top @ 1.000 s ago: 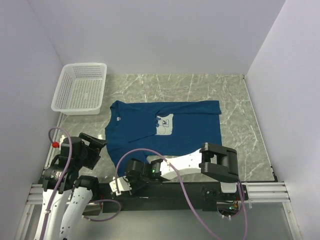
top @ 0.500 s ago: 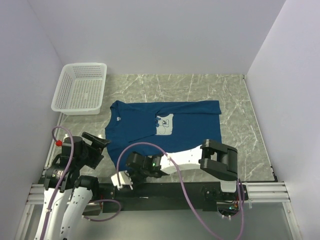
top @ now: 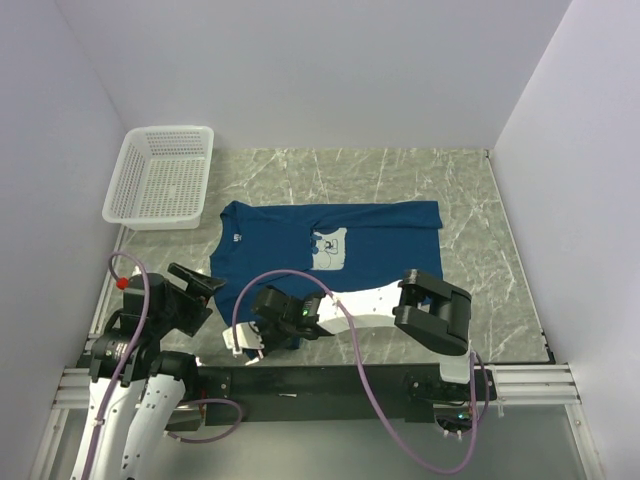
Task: Fold and stack the t-shirts
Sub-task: Fold the tshirt
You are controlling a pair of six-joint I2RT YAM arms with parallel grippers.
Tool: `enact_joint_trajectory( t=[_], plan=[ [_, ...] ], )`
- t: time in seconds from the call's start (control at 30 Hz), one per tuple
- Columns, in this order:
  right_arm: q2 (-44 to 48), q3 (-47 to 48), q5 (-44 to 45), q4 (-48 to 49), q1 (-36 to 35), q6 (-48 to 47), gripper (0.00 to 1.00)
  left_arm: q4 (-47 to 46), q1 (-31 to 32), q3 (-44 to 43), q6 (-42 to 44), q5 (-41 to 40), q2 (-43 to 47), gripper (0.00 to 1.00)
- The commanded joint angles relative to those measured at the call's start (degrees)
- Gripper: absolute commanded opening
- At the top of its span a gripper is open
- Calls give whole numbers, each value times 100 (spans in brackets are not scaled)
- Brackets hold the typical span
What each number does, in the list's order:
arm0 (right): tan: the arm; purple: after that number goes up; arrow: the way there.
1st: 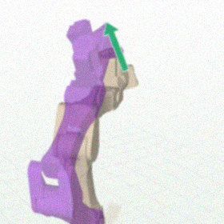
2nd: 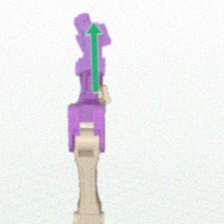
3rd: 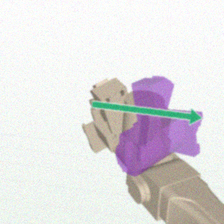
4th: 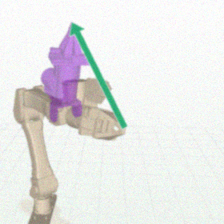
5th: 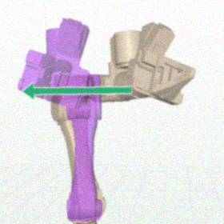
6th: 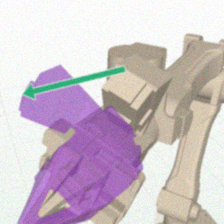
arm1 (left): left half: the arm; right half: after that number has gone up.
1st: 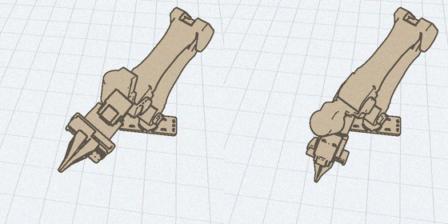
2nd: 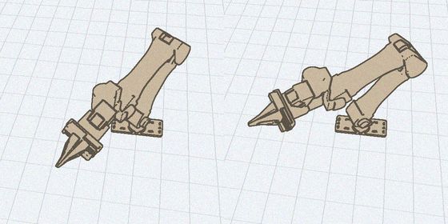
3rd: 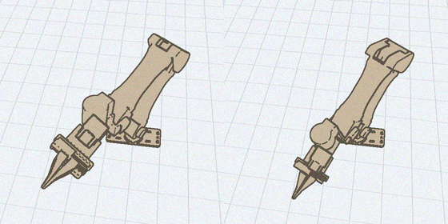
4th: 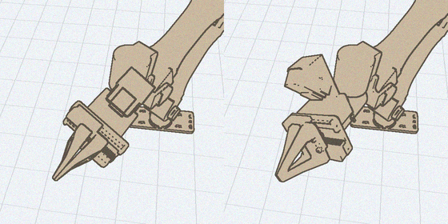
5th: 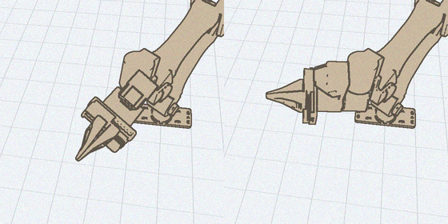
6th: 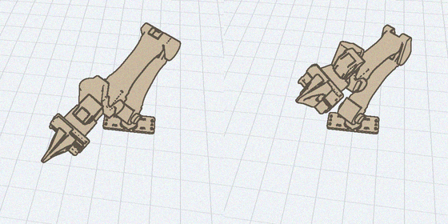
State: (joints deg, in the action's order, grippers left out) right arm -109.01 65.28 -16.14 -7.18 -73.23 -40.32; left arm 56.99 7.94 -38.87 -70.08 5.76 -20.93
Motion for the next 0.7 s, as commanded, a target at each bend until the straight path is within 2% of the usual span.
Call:
enact_joint_trajectory(
  t=[0.0, 0.07, 0.13, 0.37, 0.67],
  plan=[
    [-156, 11, 42, -503, -7, -99, 24, -241, -30, 81, 100, 241, 54, 88],
    [-94, -6, -169, -547, 2, -117, 8, -198, -30, 143, 65, 320, 80, 88],
    [72, -24, -397, -600, 89, -100, 0, -153, -30, 309, 13, 478, 176, 85],
    [486, 64, -1970, -785, 826, 322, 0, -364, -30, 1389, -417, 1329, 317, 77],
    [372, 231, -2569, -601, 1522, 1087, 0, -1136, -30, 2155, -673, 1946, -69, 74]
  ],
)
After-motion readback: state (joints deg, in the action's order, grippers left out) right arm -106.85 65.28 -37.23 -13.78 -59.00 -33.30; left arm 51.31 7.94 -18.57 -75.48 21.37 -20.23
